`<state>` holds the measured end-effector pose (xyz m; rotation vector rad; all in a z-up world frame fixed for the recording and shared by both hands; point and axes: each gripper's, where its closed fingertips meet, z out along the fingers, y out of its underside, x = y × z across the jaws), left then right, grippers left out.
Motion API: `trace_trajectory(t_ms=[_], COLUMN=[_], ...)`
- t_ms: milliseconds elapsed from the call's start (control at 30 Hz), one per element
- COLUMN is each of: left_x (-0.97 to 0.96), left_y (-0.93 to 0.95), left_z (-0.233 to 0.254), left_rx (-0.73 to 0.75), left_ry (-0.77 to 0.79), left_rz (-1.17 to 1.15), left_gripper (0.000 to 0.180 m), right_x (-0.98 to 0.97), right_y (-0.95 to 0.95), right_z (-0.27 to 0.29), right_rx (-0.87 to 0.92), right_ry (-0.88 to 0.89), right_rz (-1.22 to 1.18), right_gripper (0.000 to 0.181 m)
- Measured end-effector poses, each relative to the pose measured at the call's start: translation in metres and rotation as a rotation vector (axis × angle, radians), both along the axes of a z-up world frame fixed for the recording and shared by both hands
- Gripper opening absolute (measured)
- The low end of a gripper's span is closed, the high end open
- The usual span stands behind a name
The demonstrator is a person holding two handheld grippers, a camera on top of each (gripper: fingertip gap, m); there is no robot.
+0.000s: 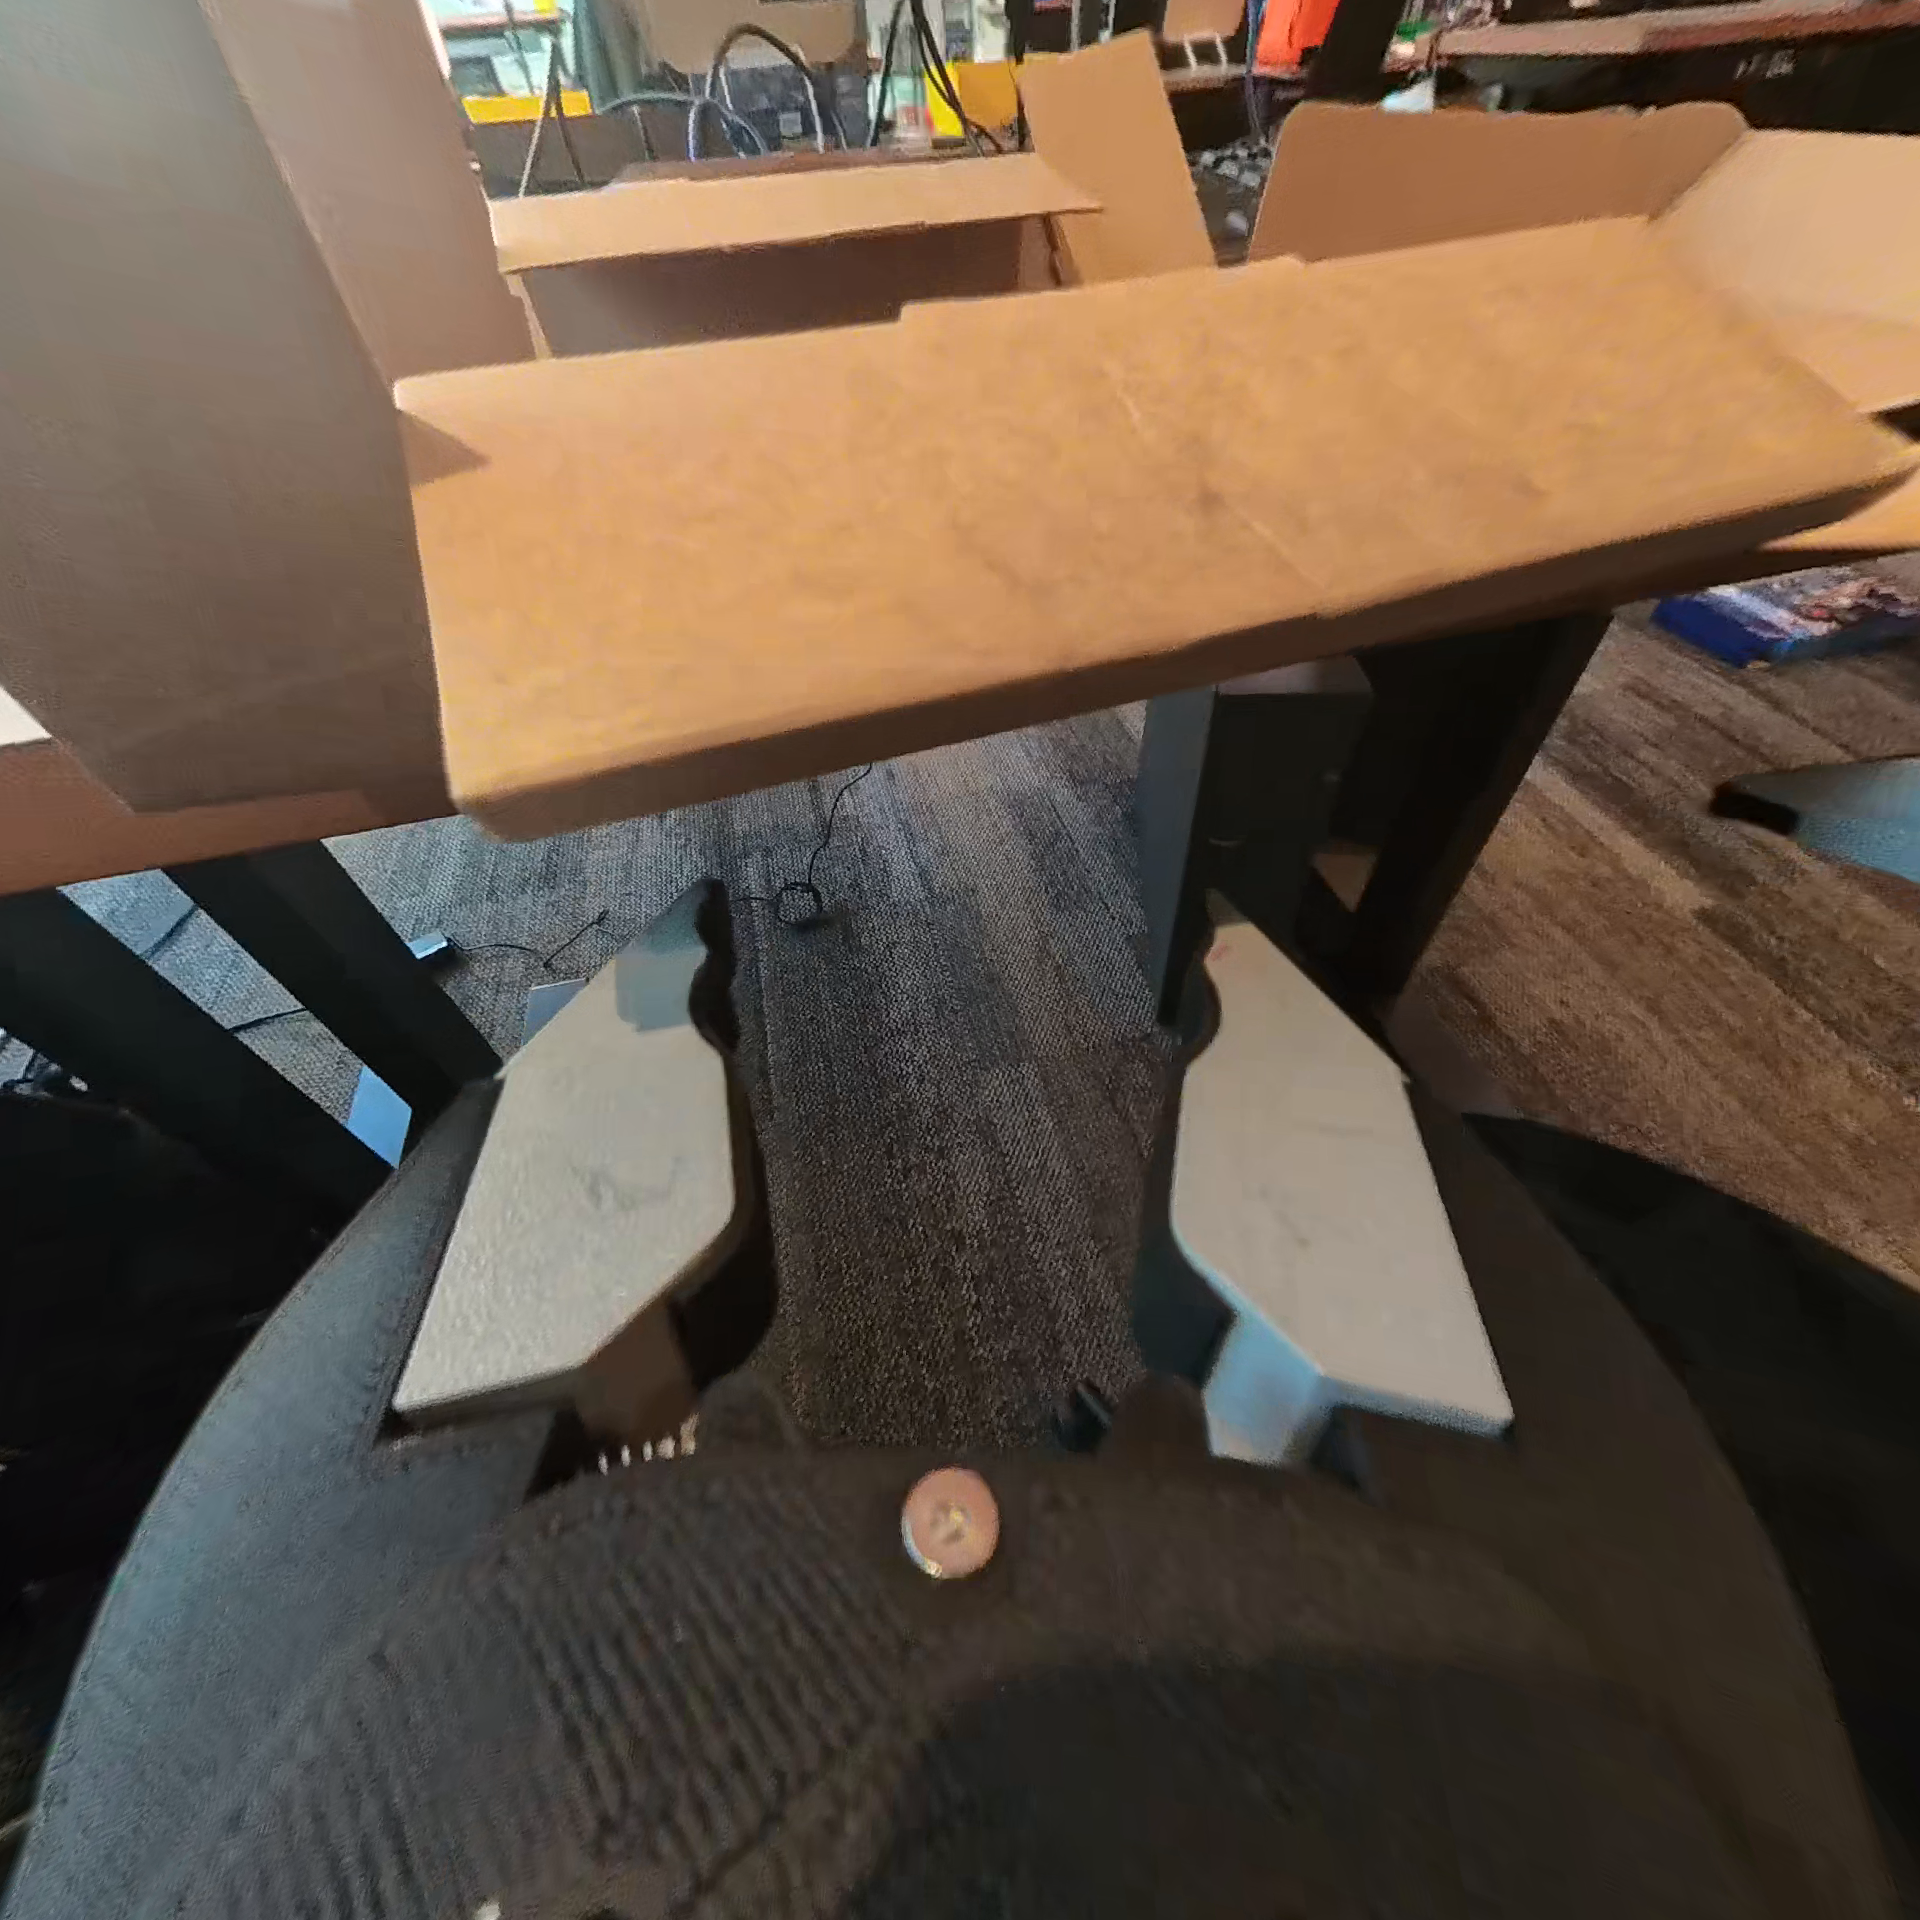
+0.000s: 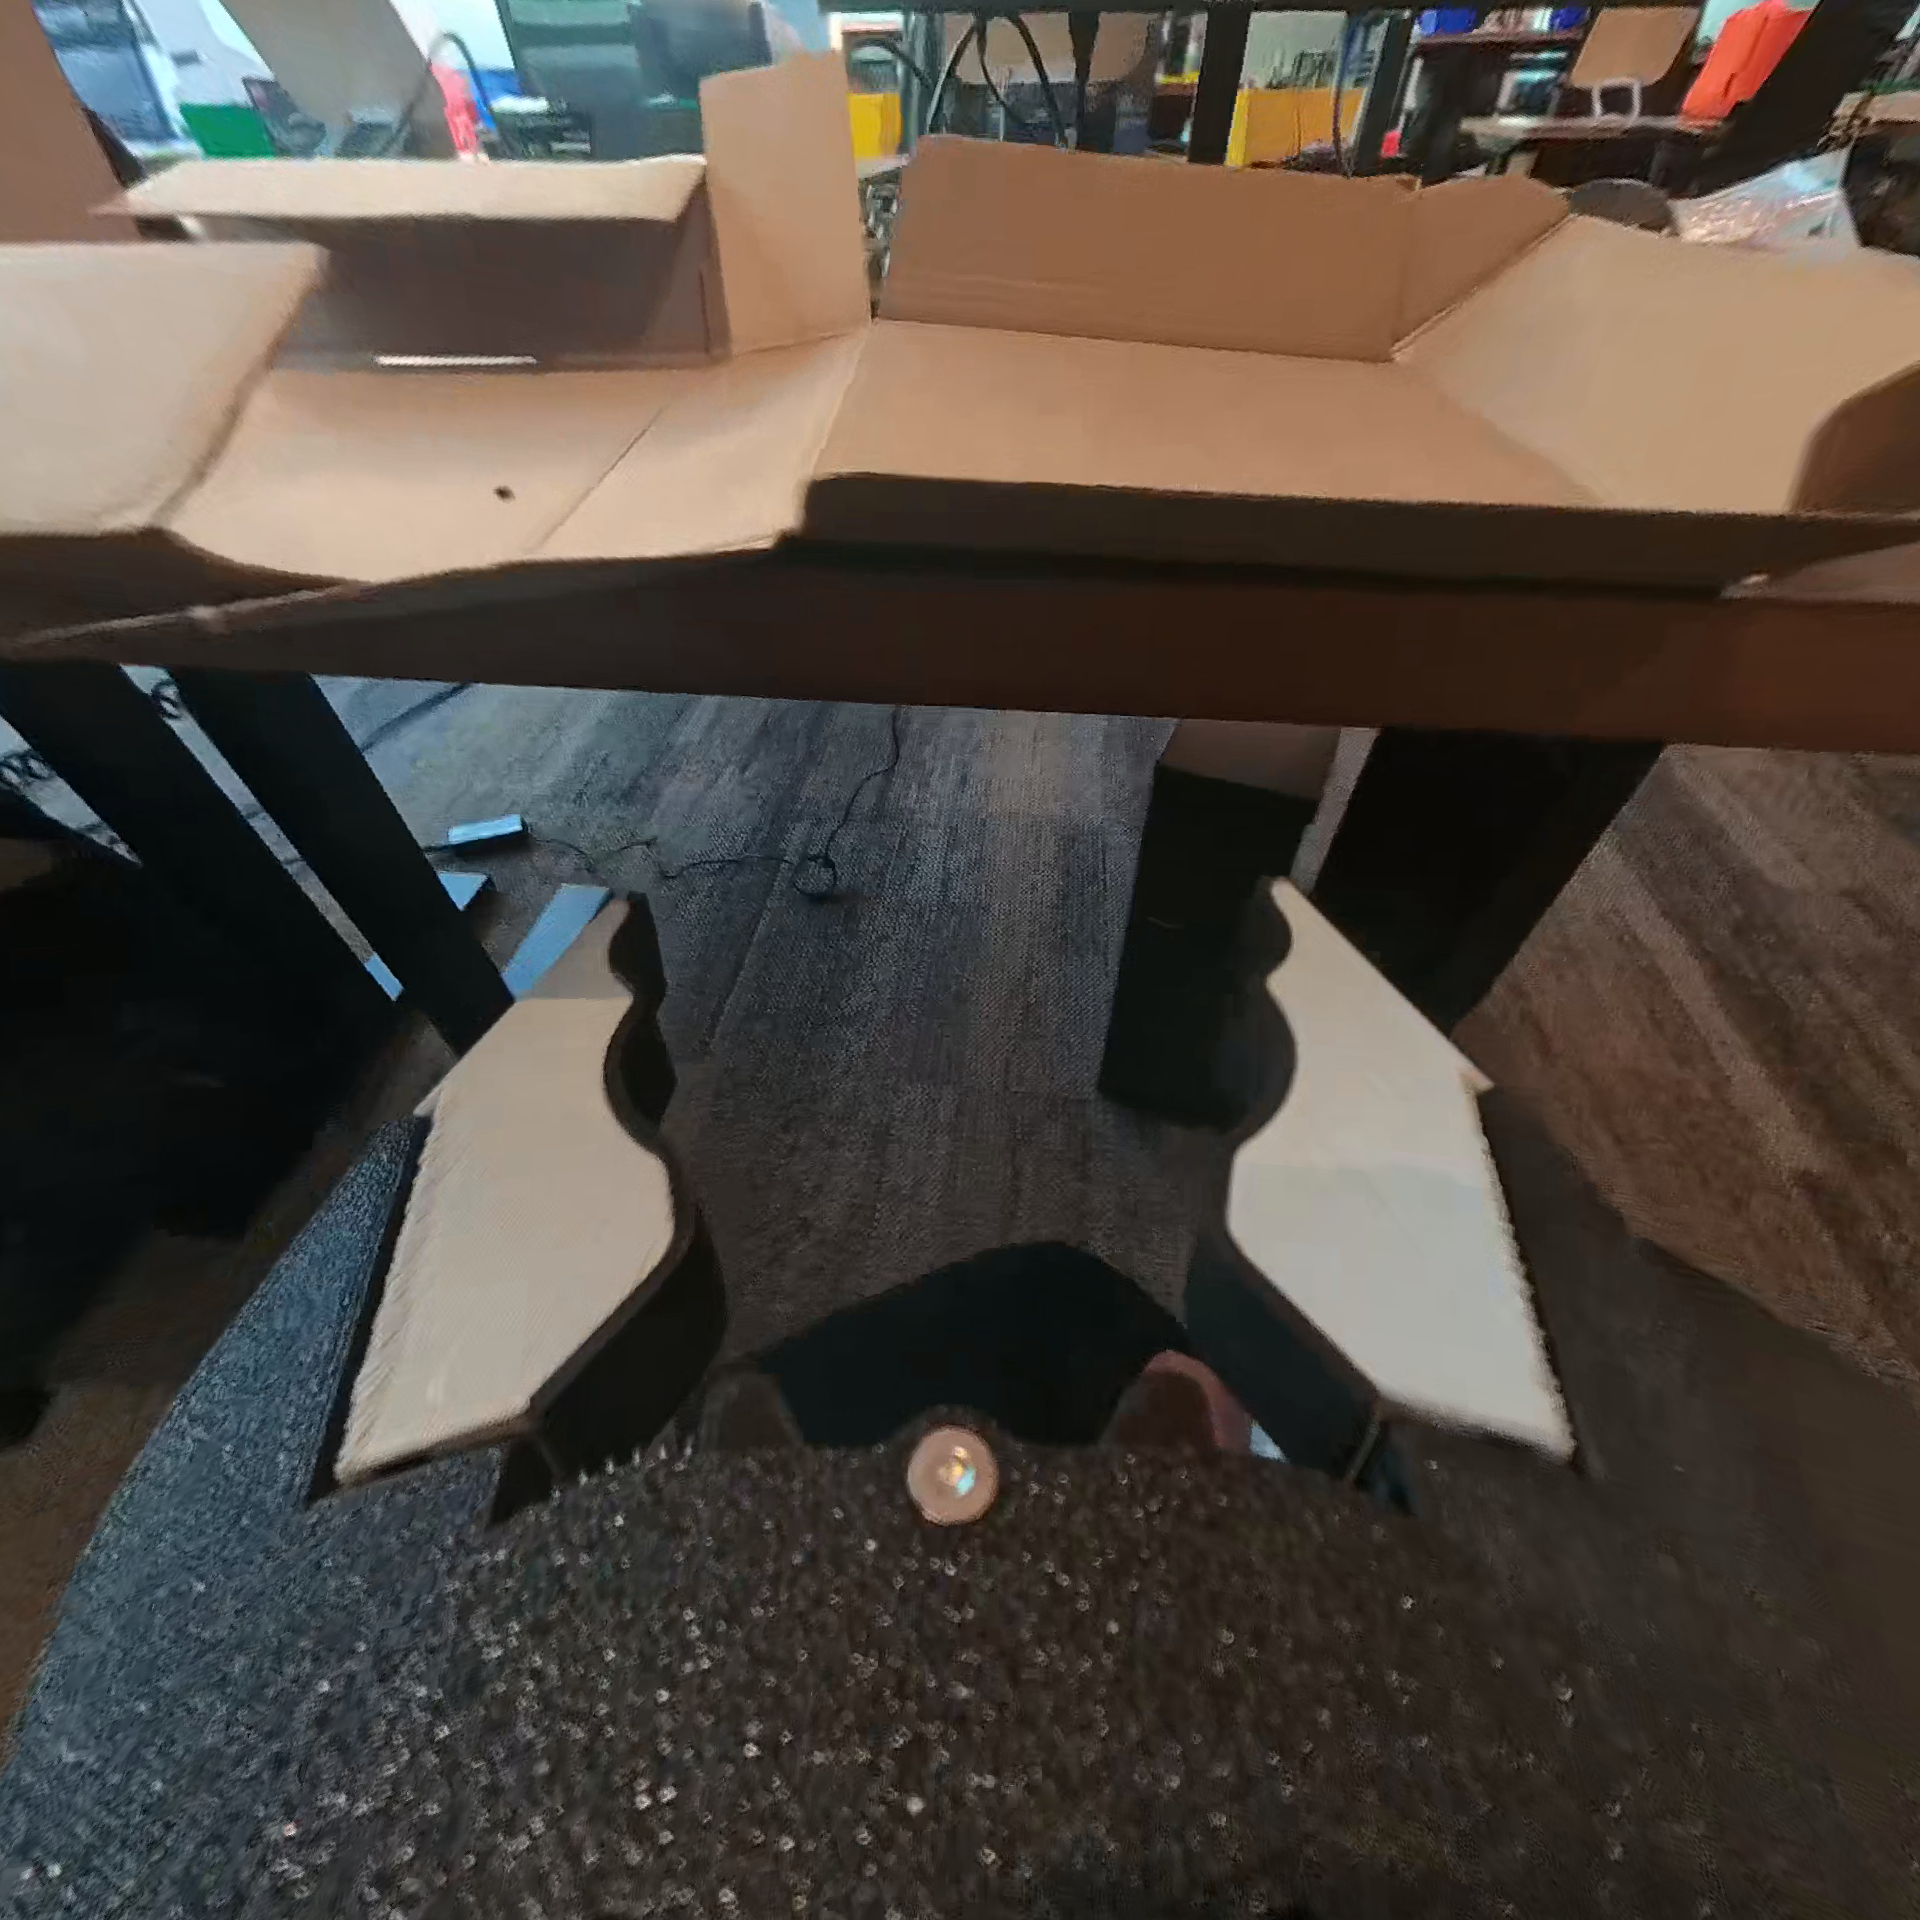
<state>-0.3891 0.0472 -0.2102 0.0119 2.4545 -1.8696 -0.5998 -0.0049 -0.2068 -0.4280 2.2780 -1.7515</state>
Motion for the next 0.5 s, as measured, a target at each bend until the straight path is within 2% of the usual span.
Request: trace_trajectory(t_ms=[200,300,500], left_x=[-0.037,-0.052,-0.032], left_y=[0.003,0.004,0.045], left_z=[0.015,0.024,0.034], left_rx=[0.001,0.027,0.234], left_ry=[0.009,0.002,-0.05], left_rz=[0.01,0.032,0.02], left_gripper=[0.082,0.081,0.088], right_x=[-0.065,-0.088,-0.024], right_y=[-0.001,0.004,0.043], right_z=[-0.002,0.001,0.031], right_rx=[0.051,0.105,0.184], right_ry=[0.117,0.116,0.072], right_rz=[-0.033,-0.058,0.054], right_gripper=[0.111,0.11,0.11])
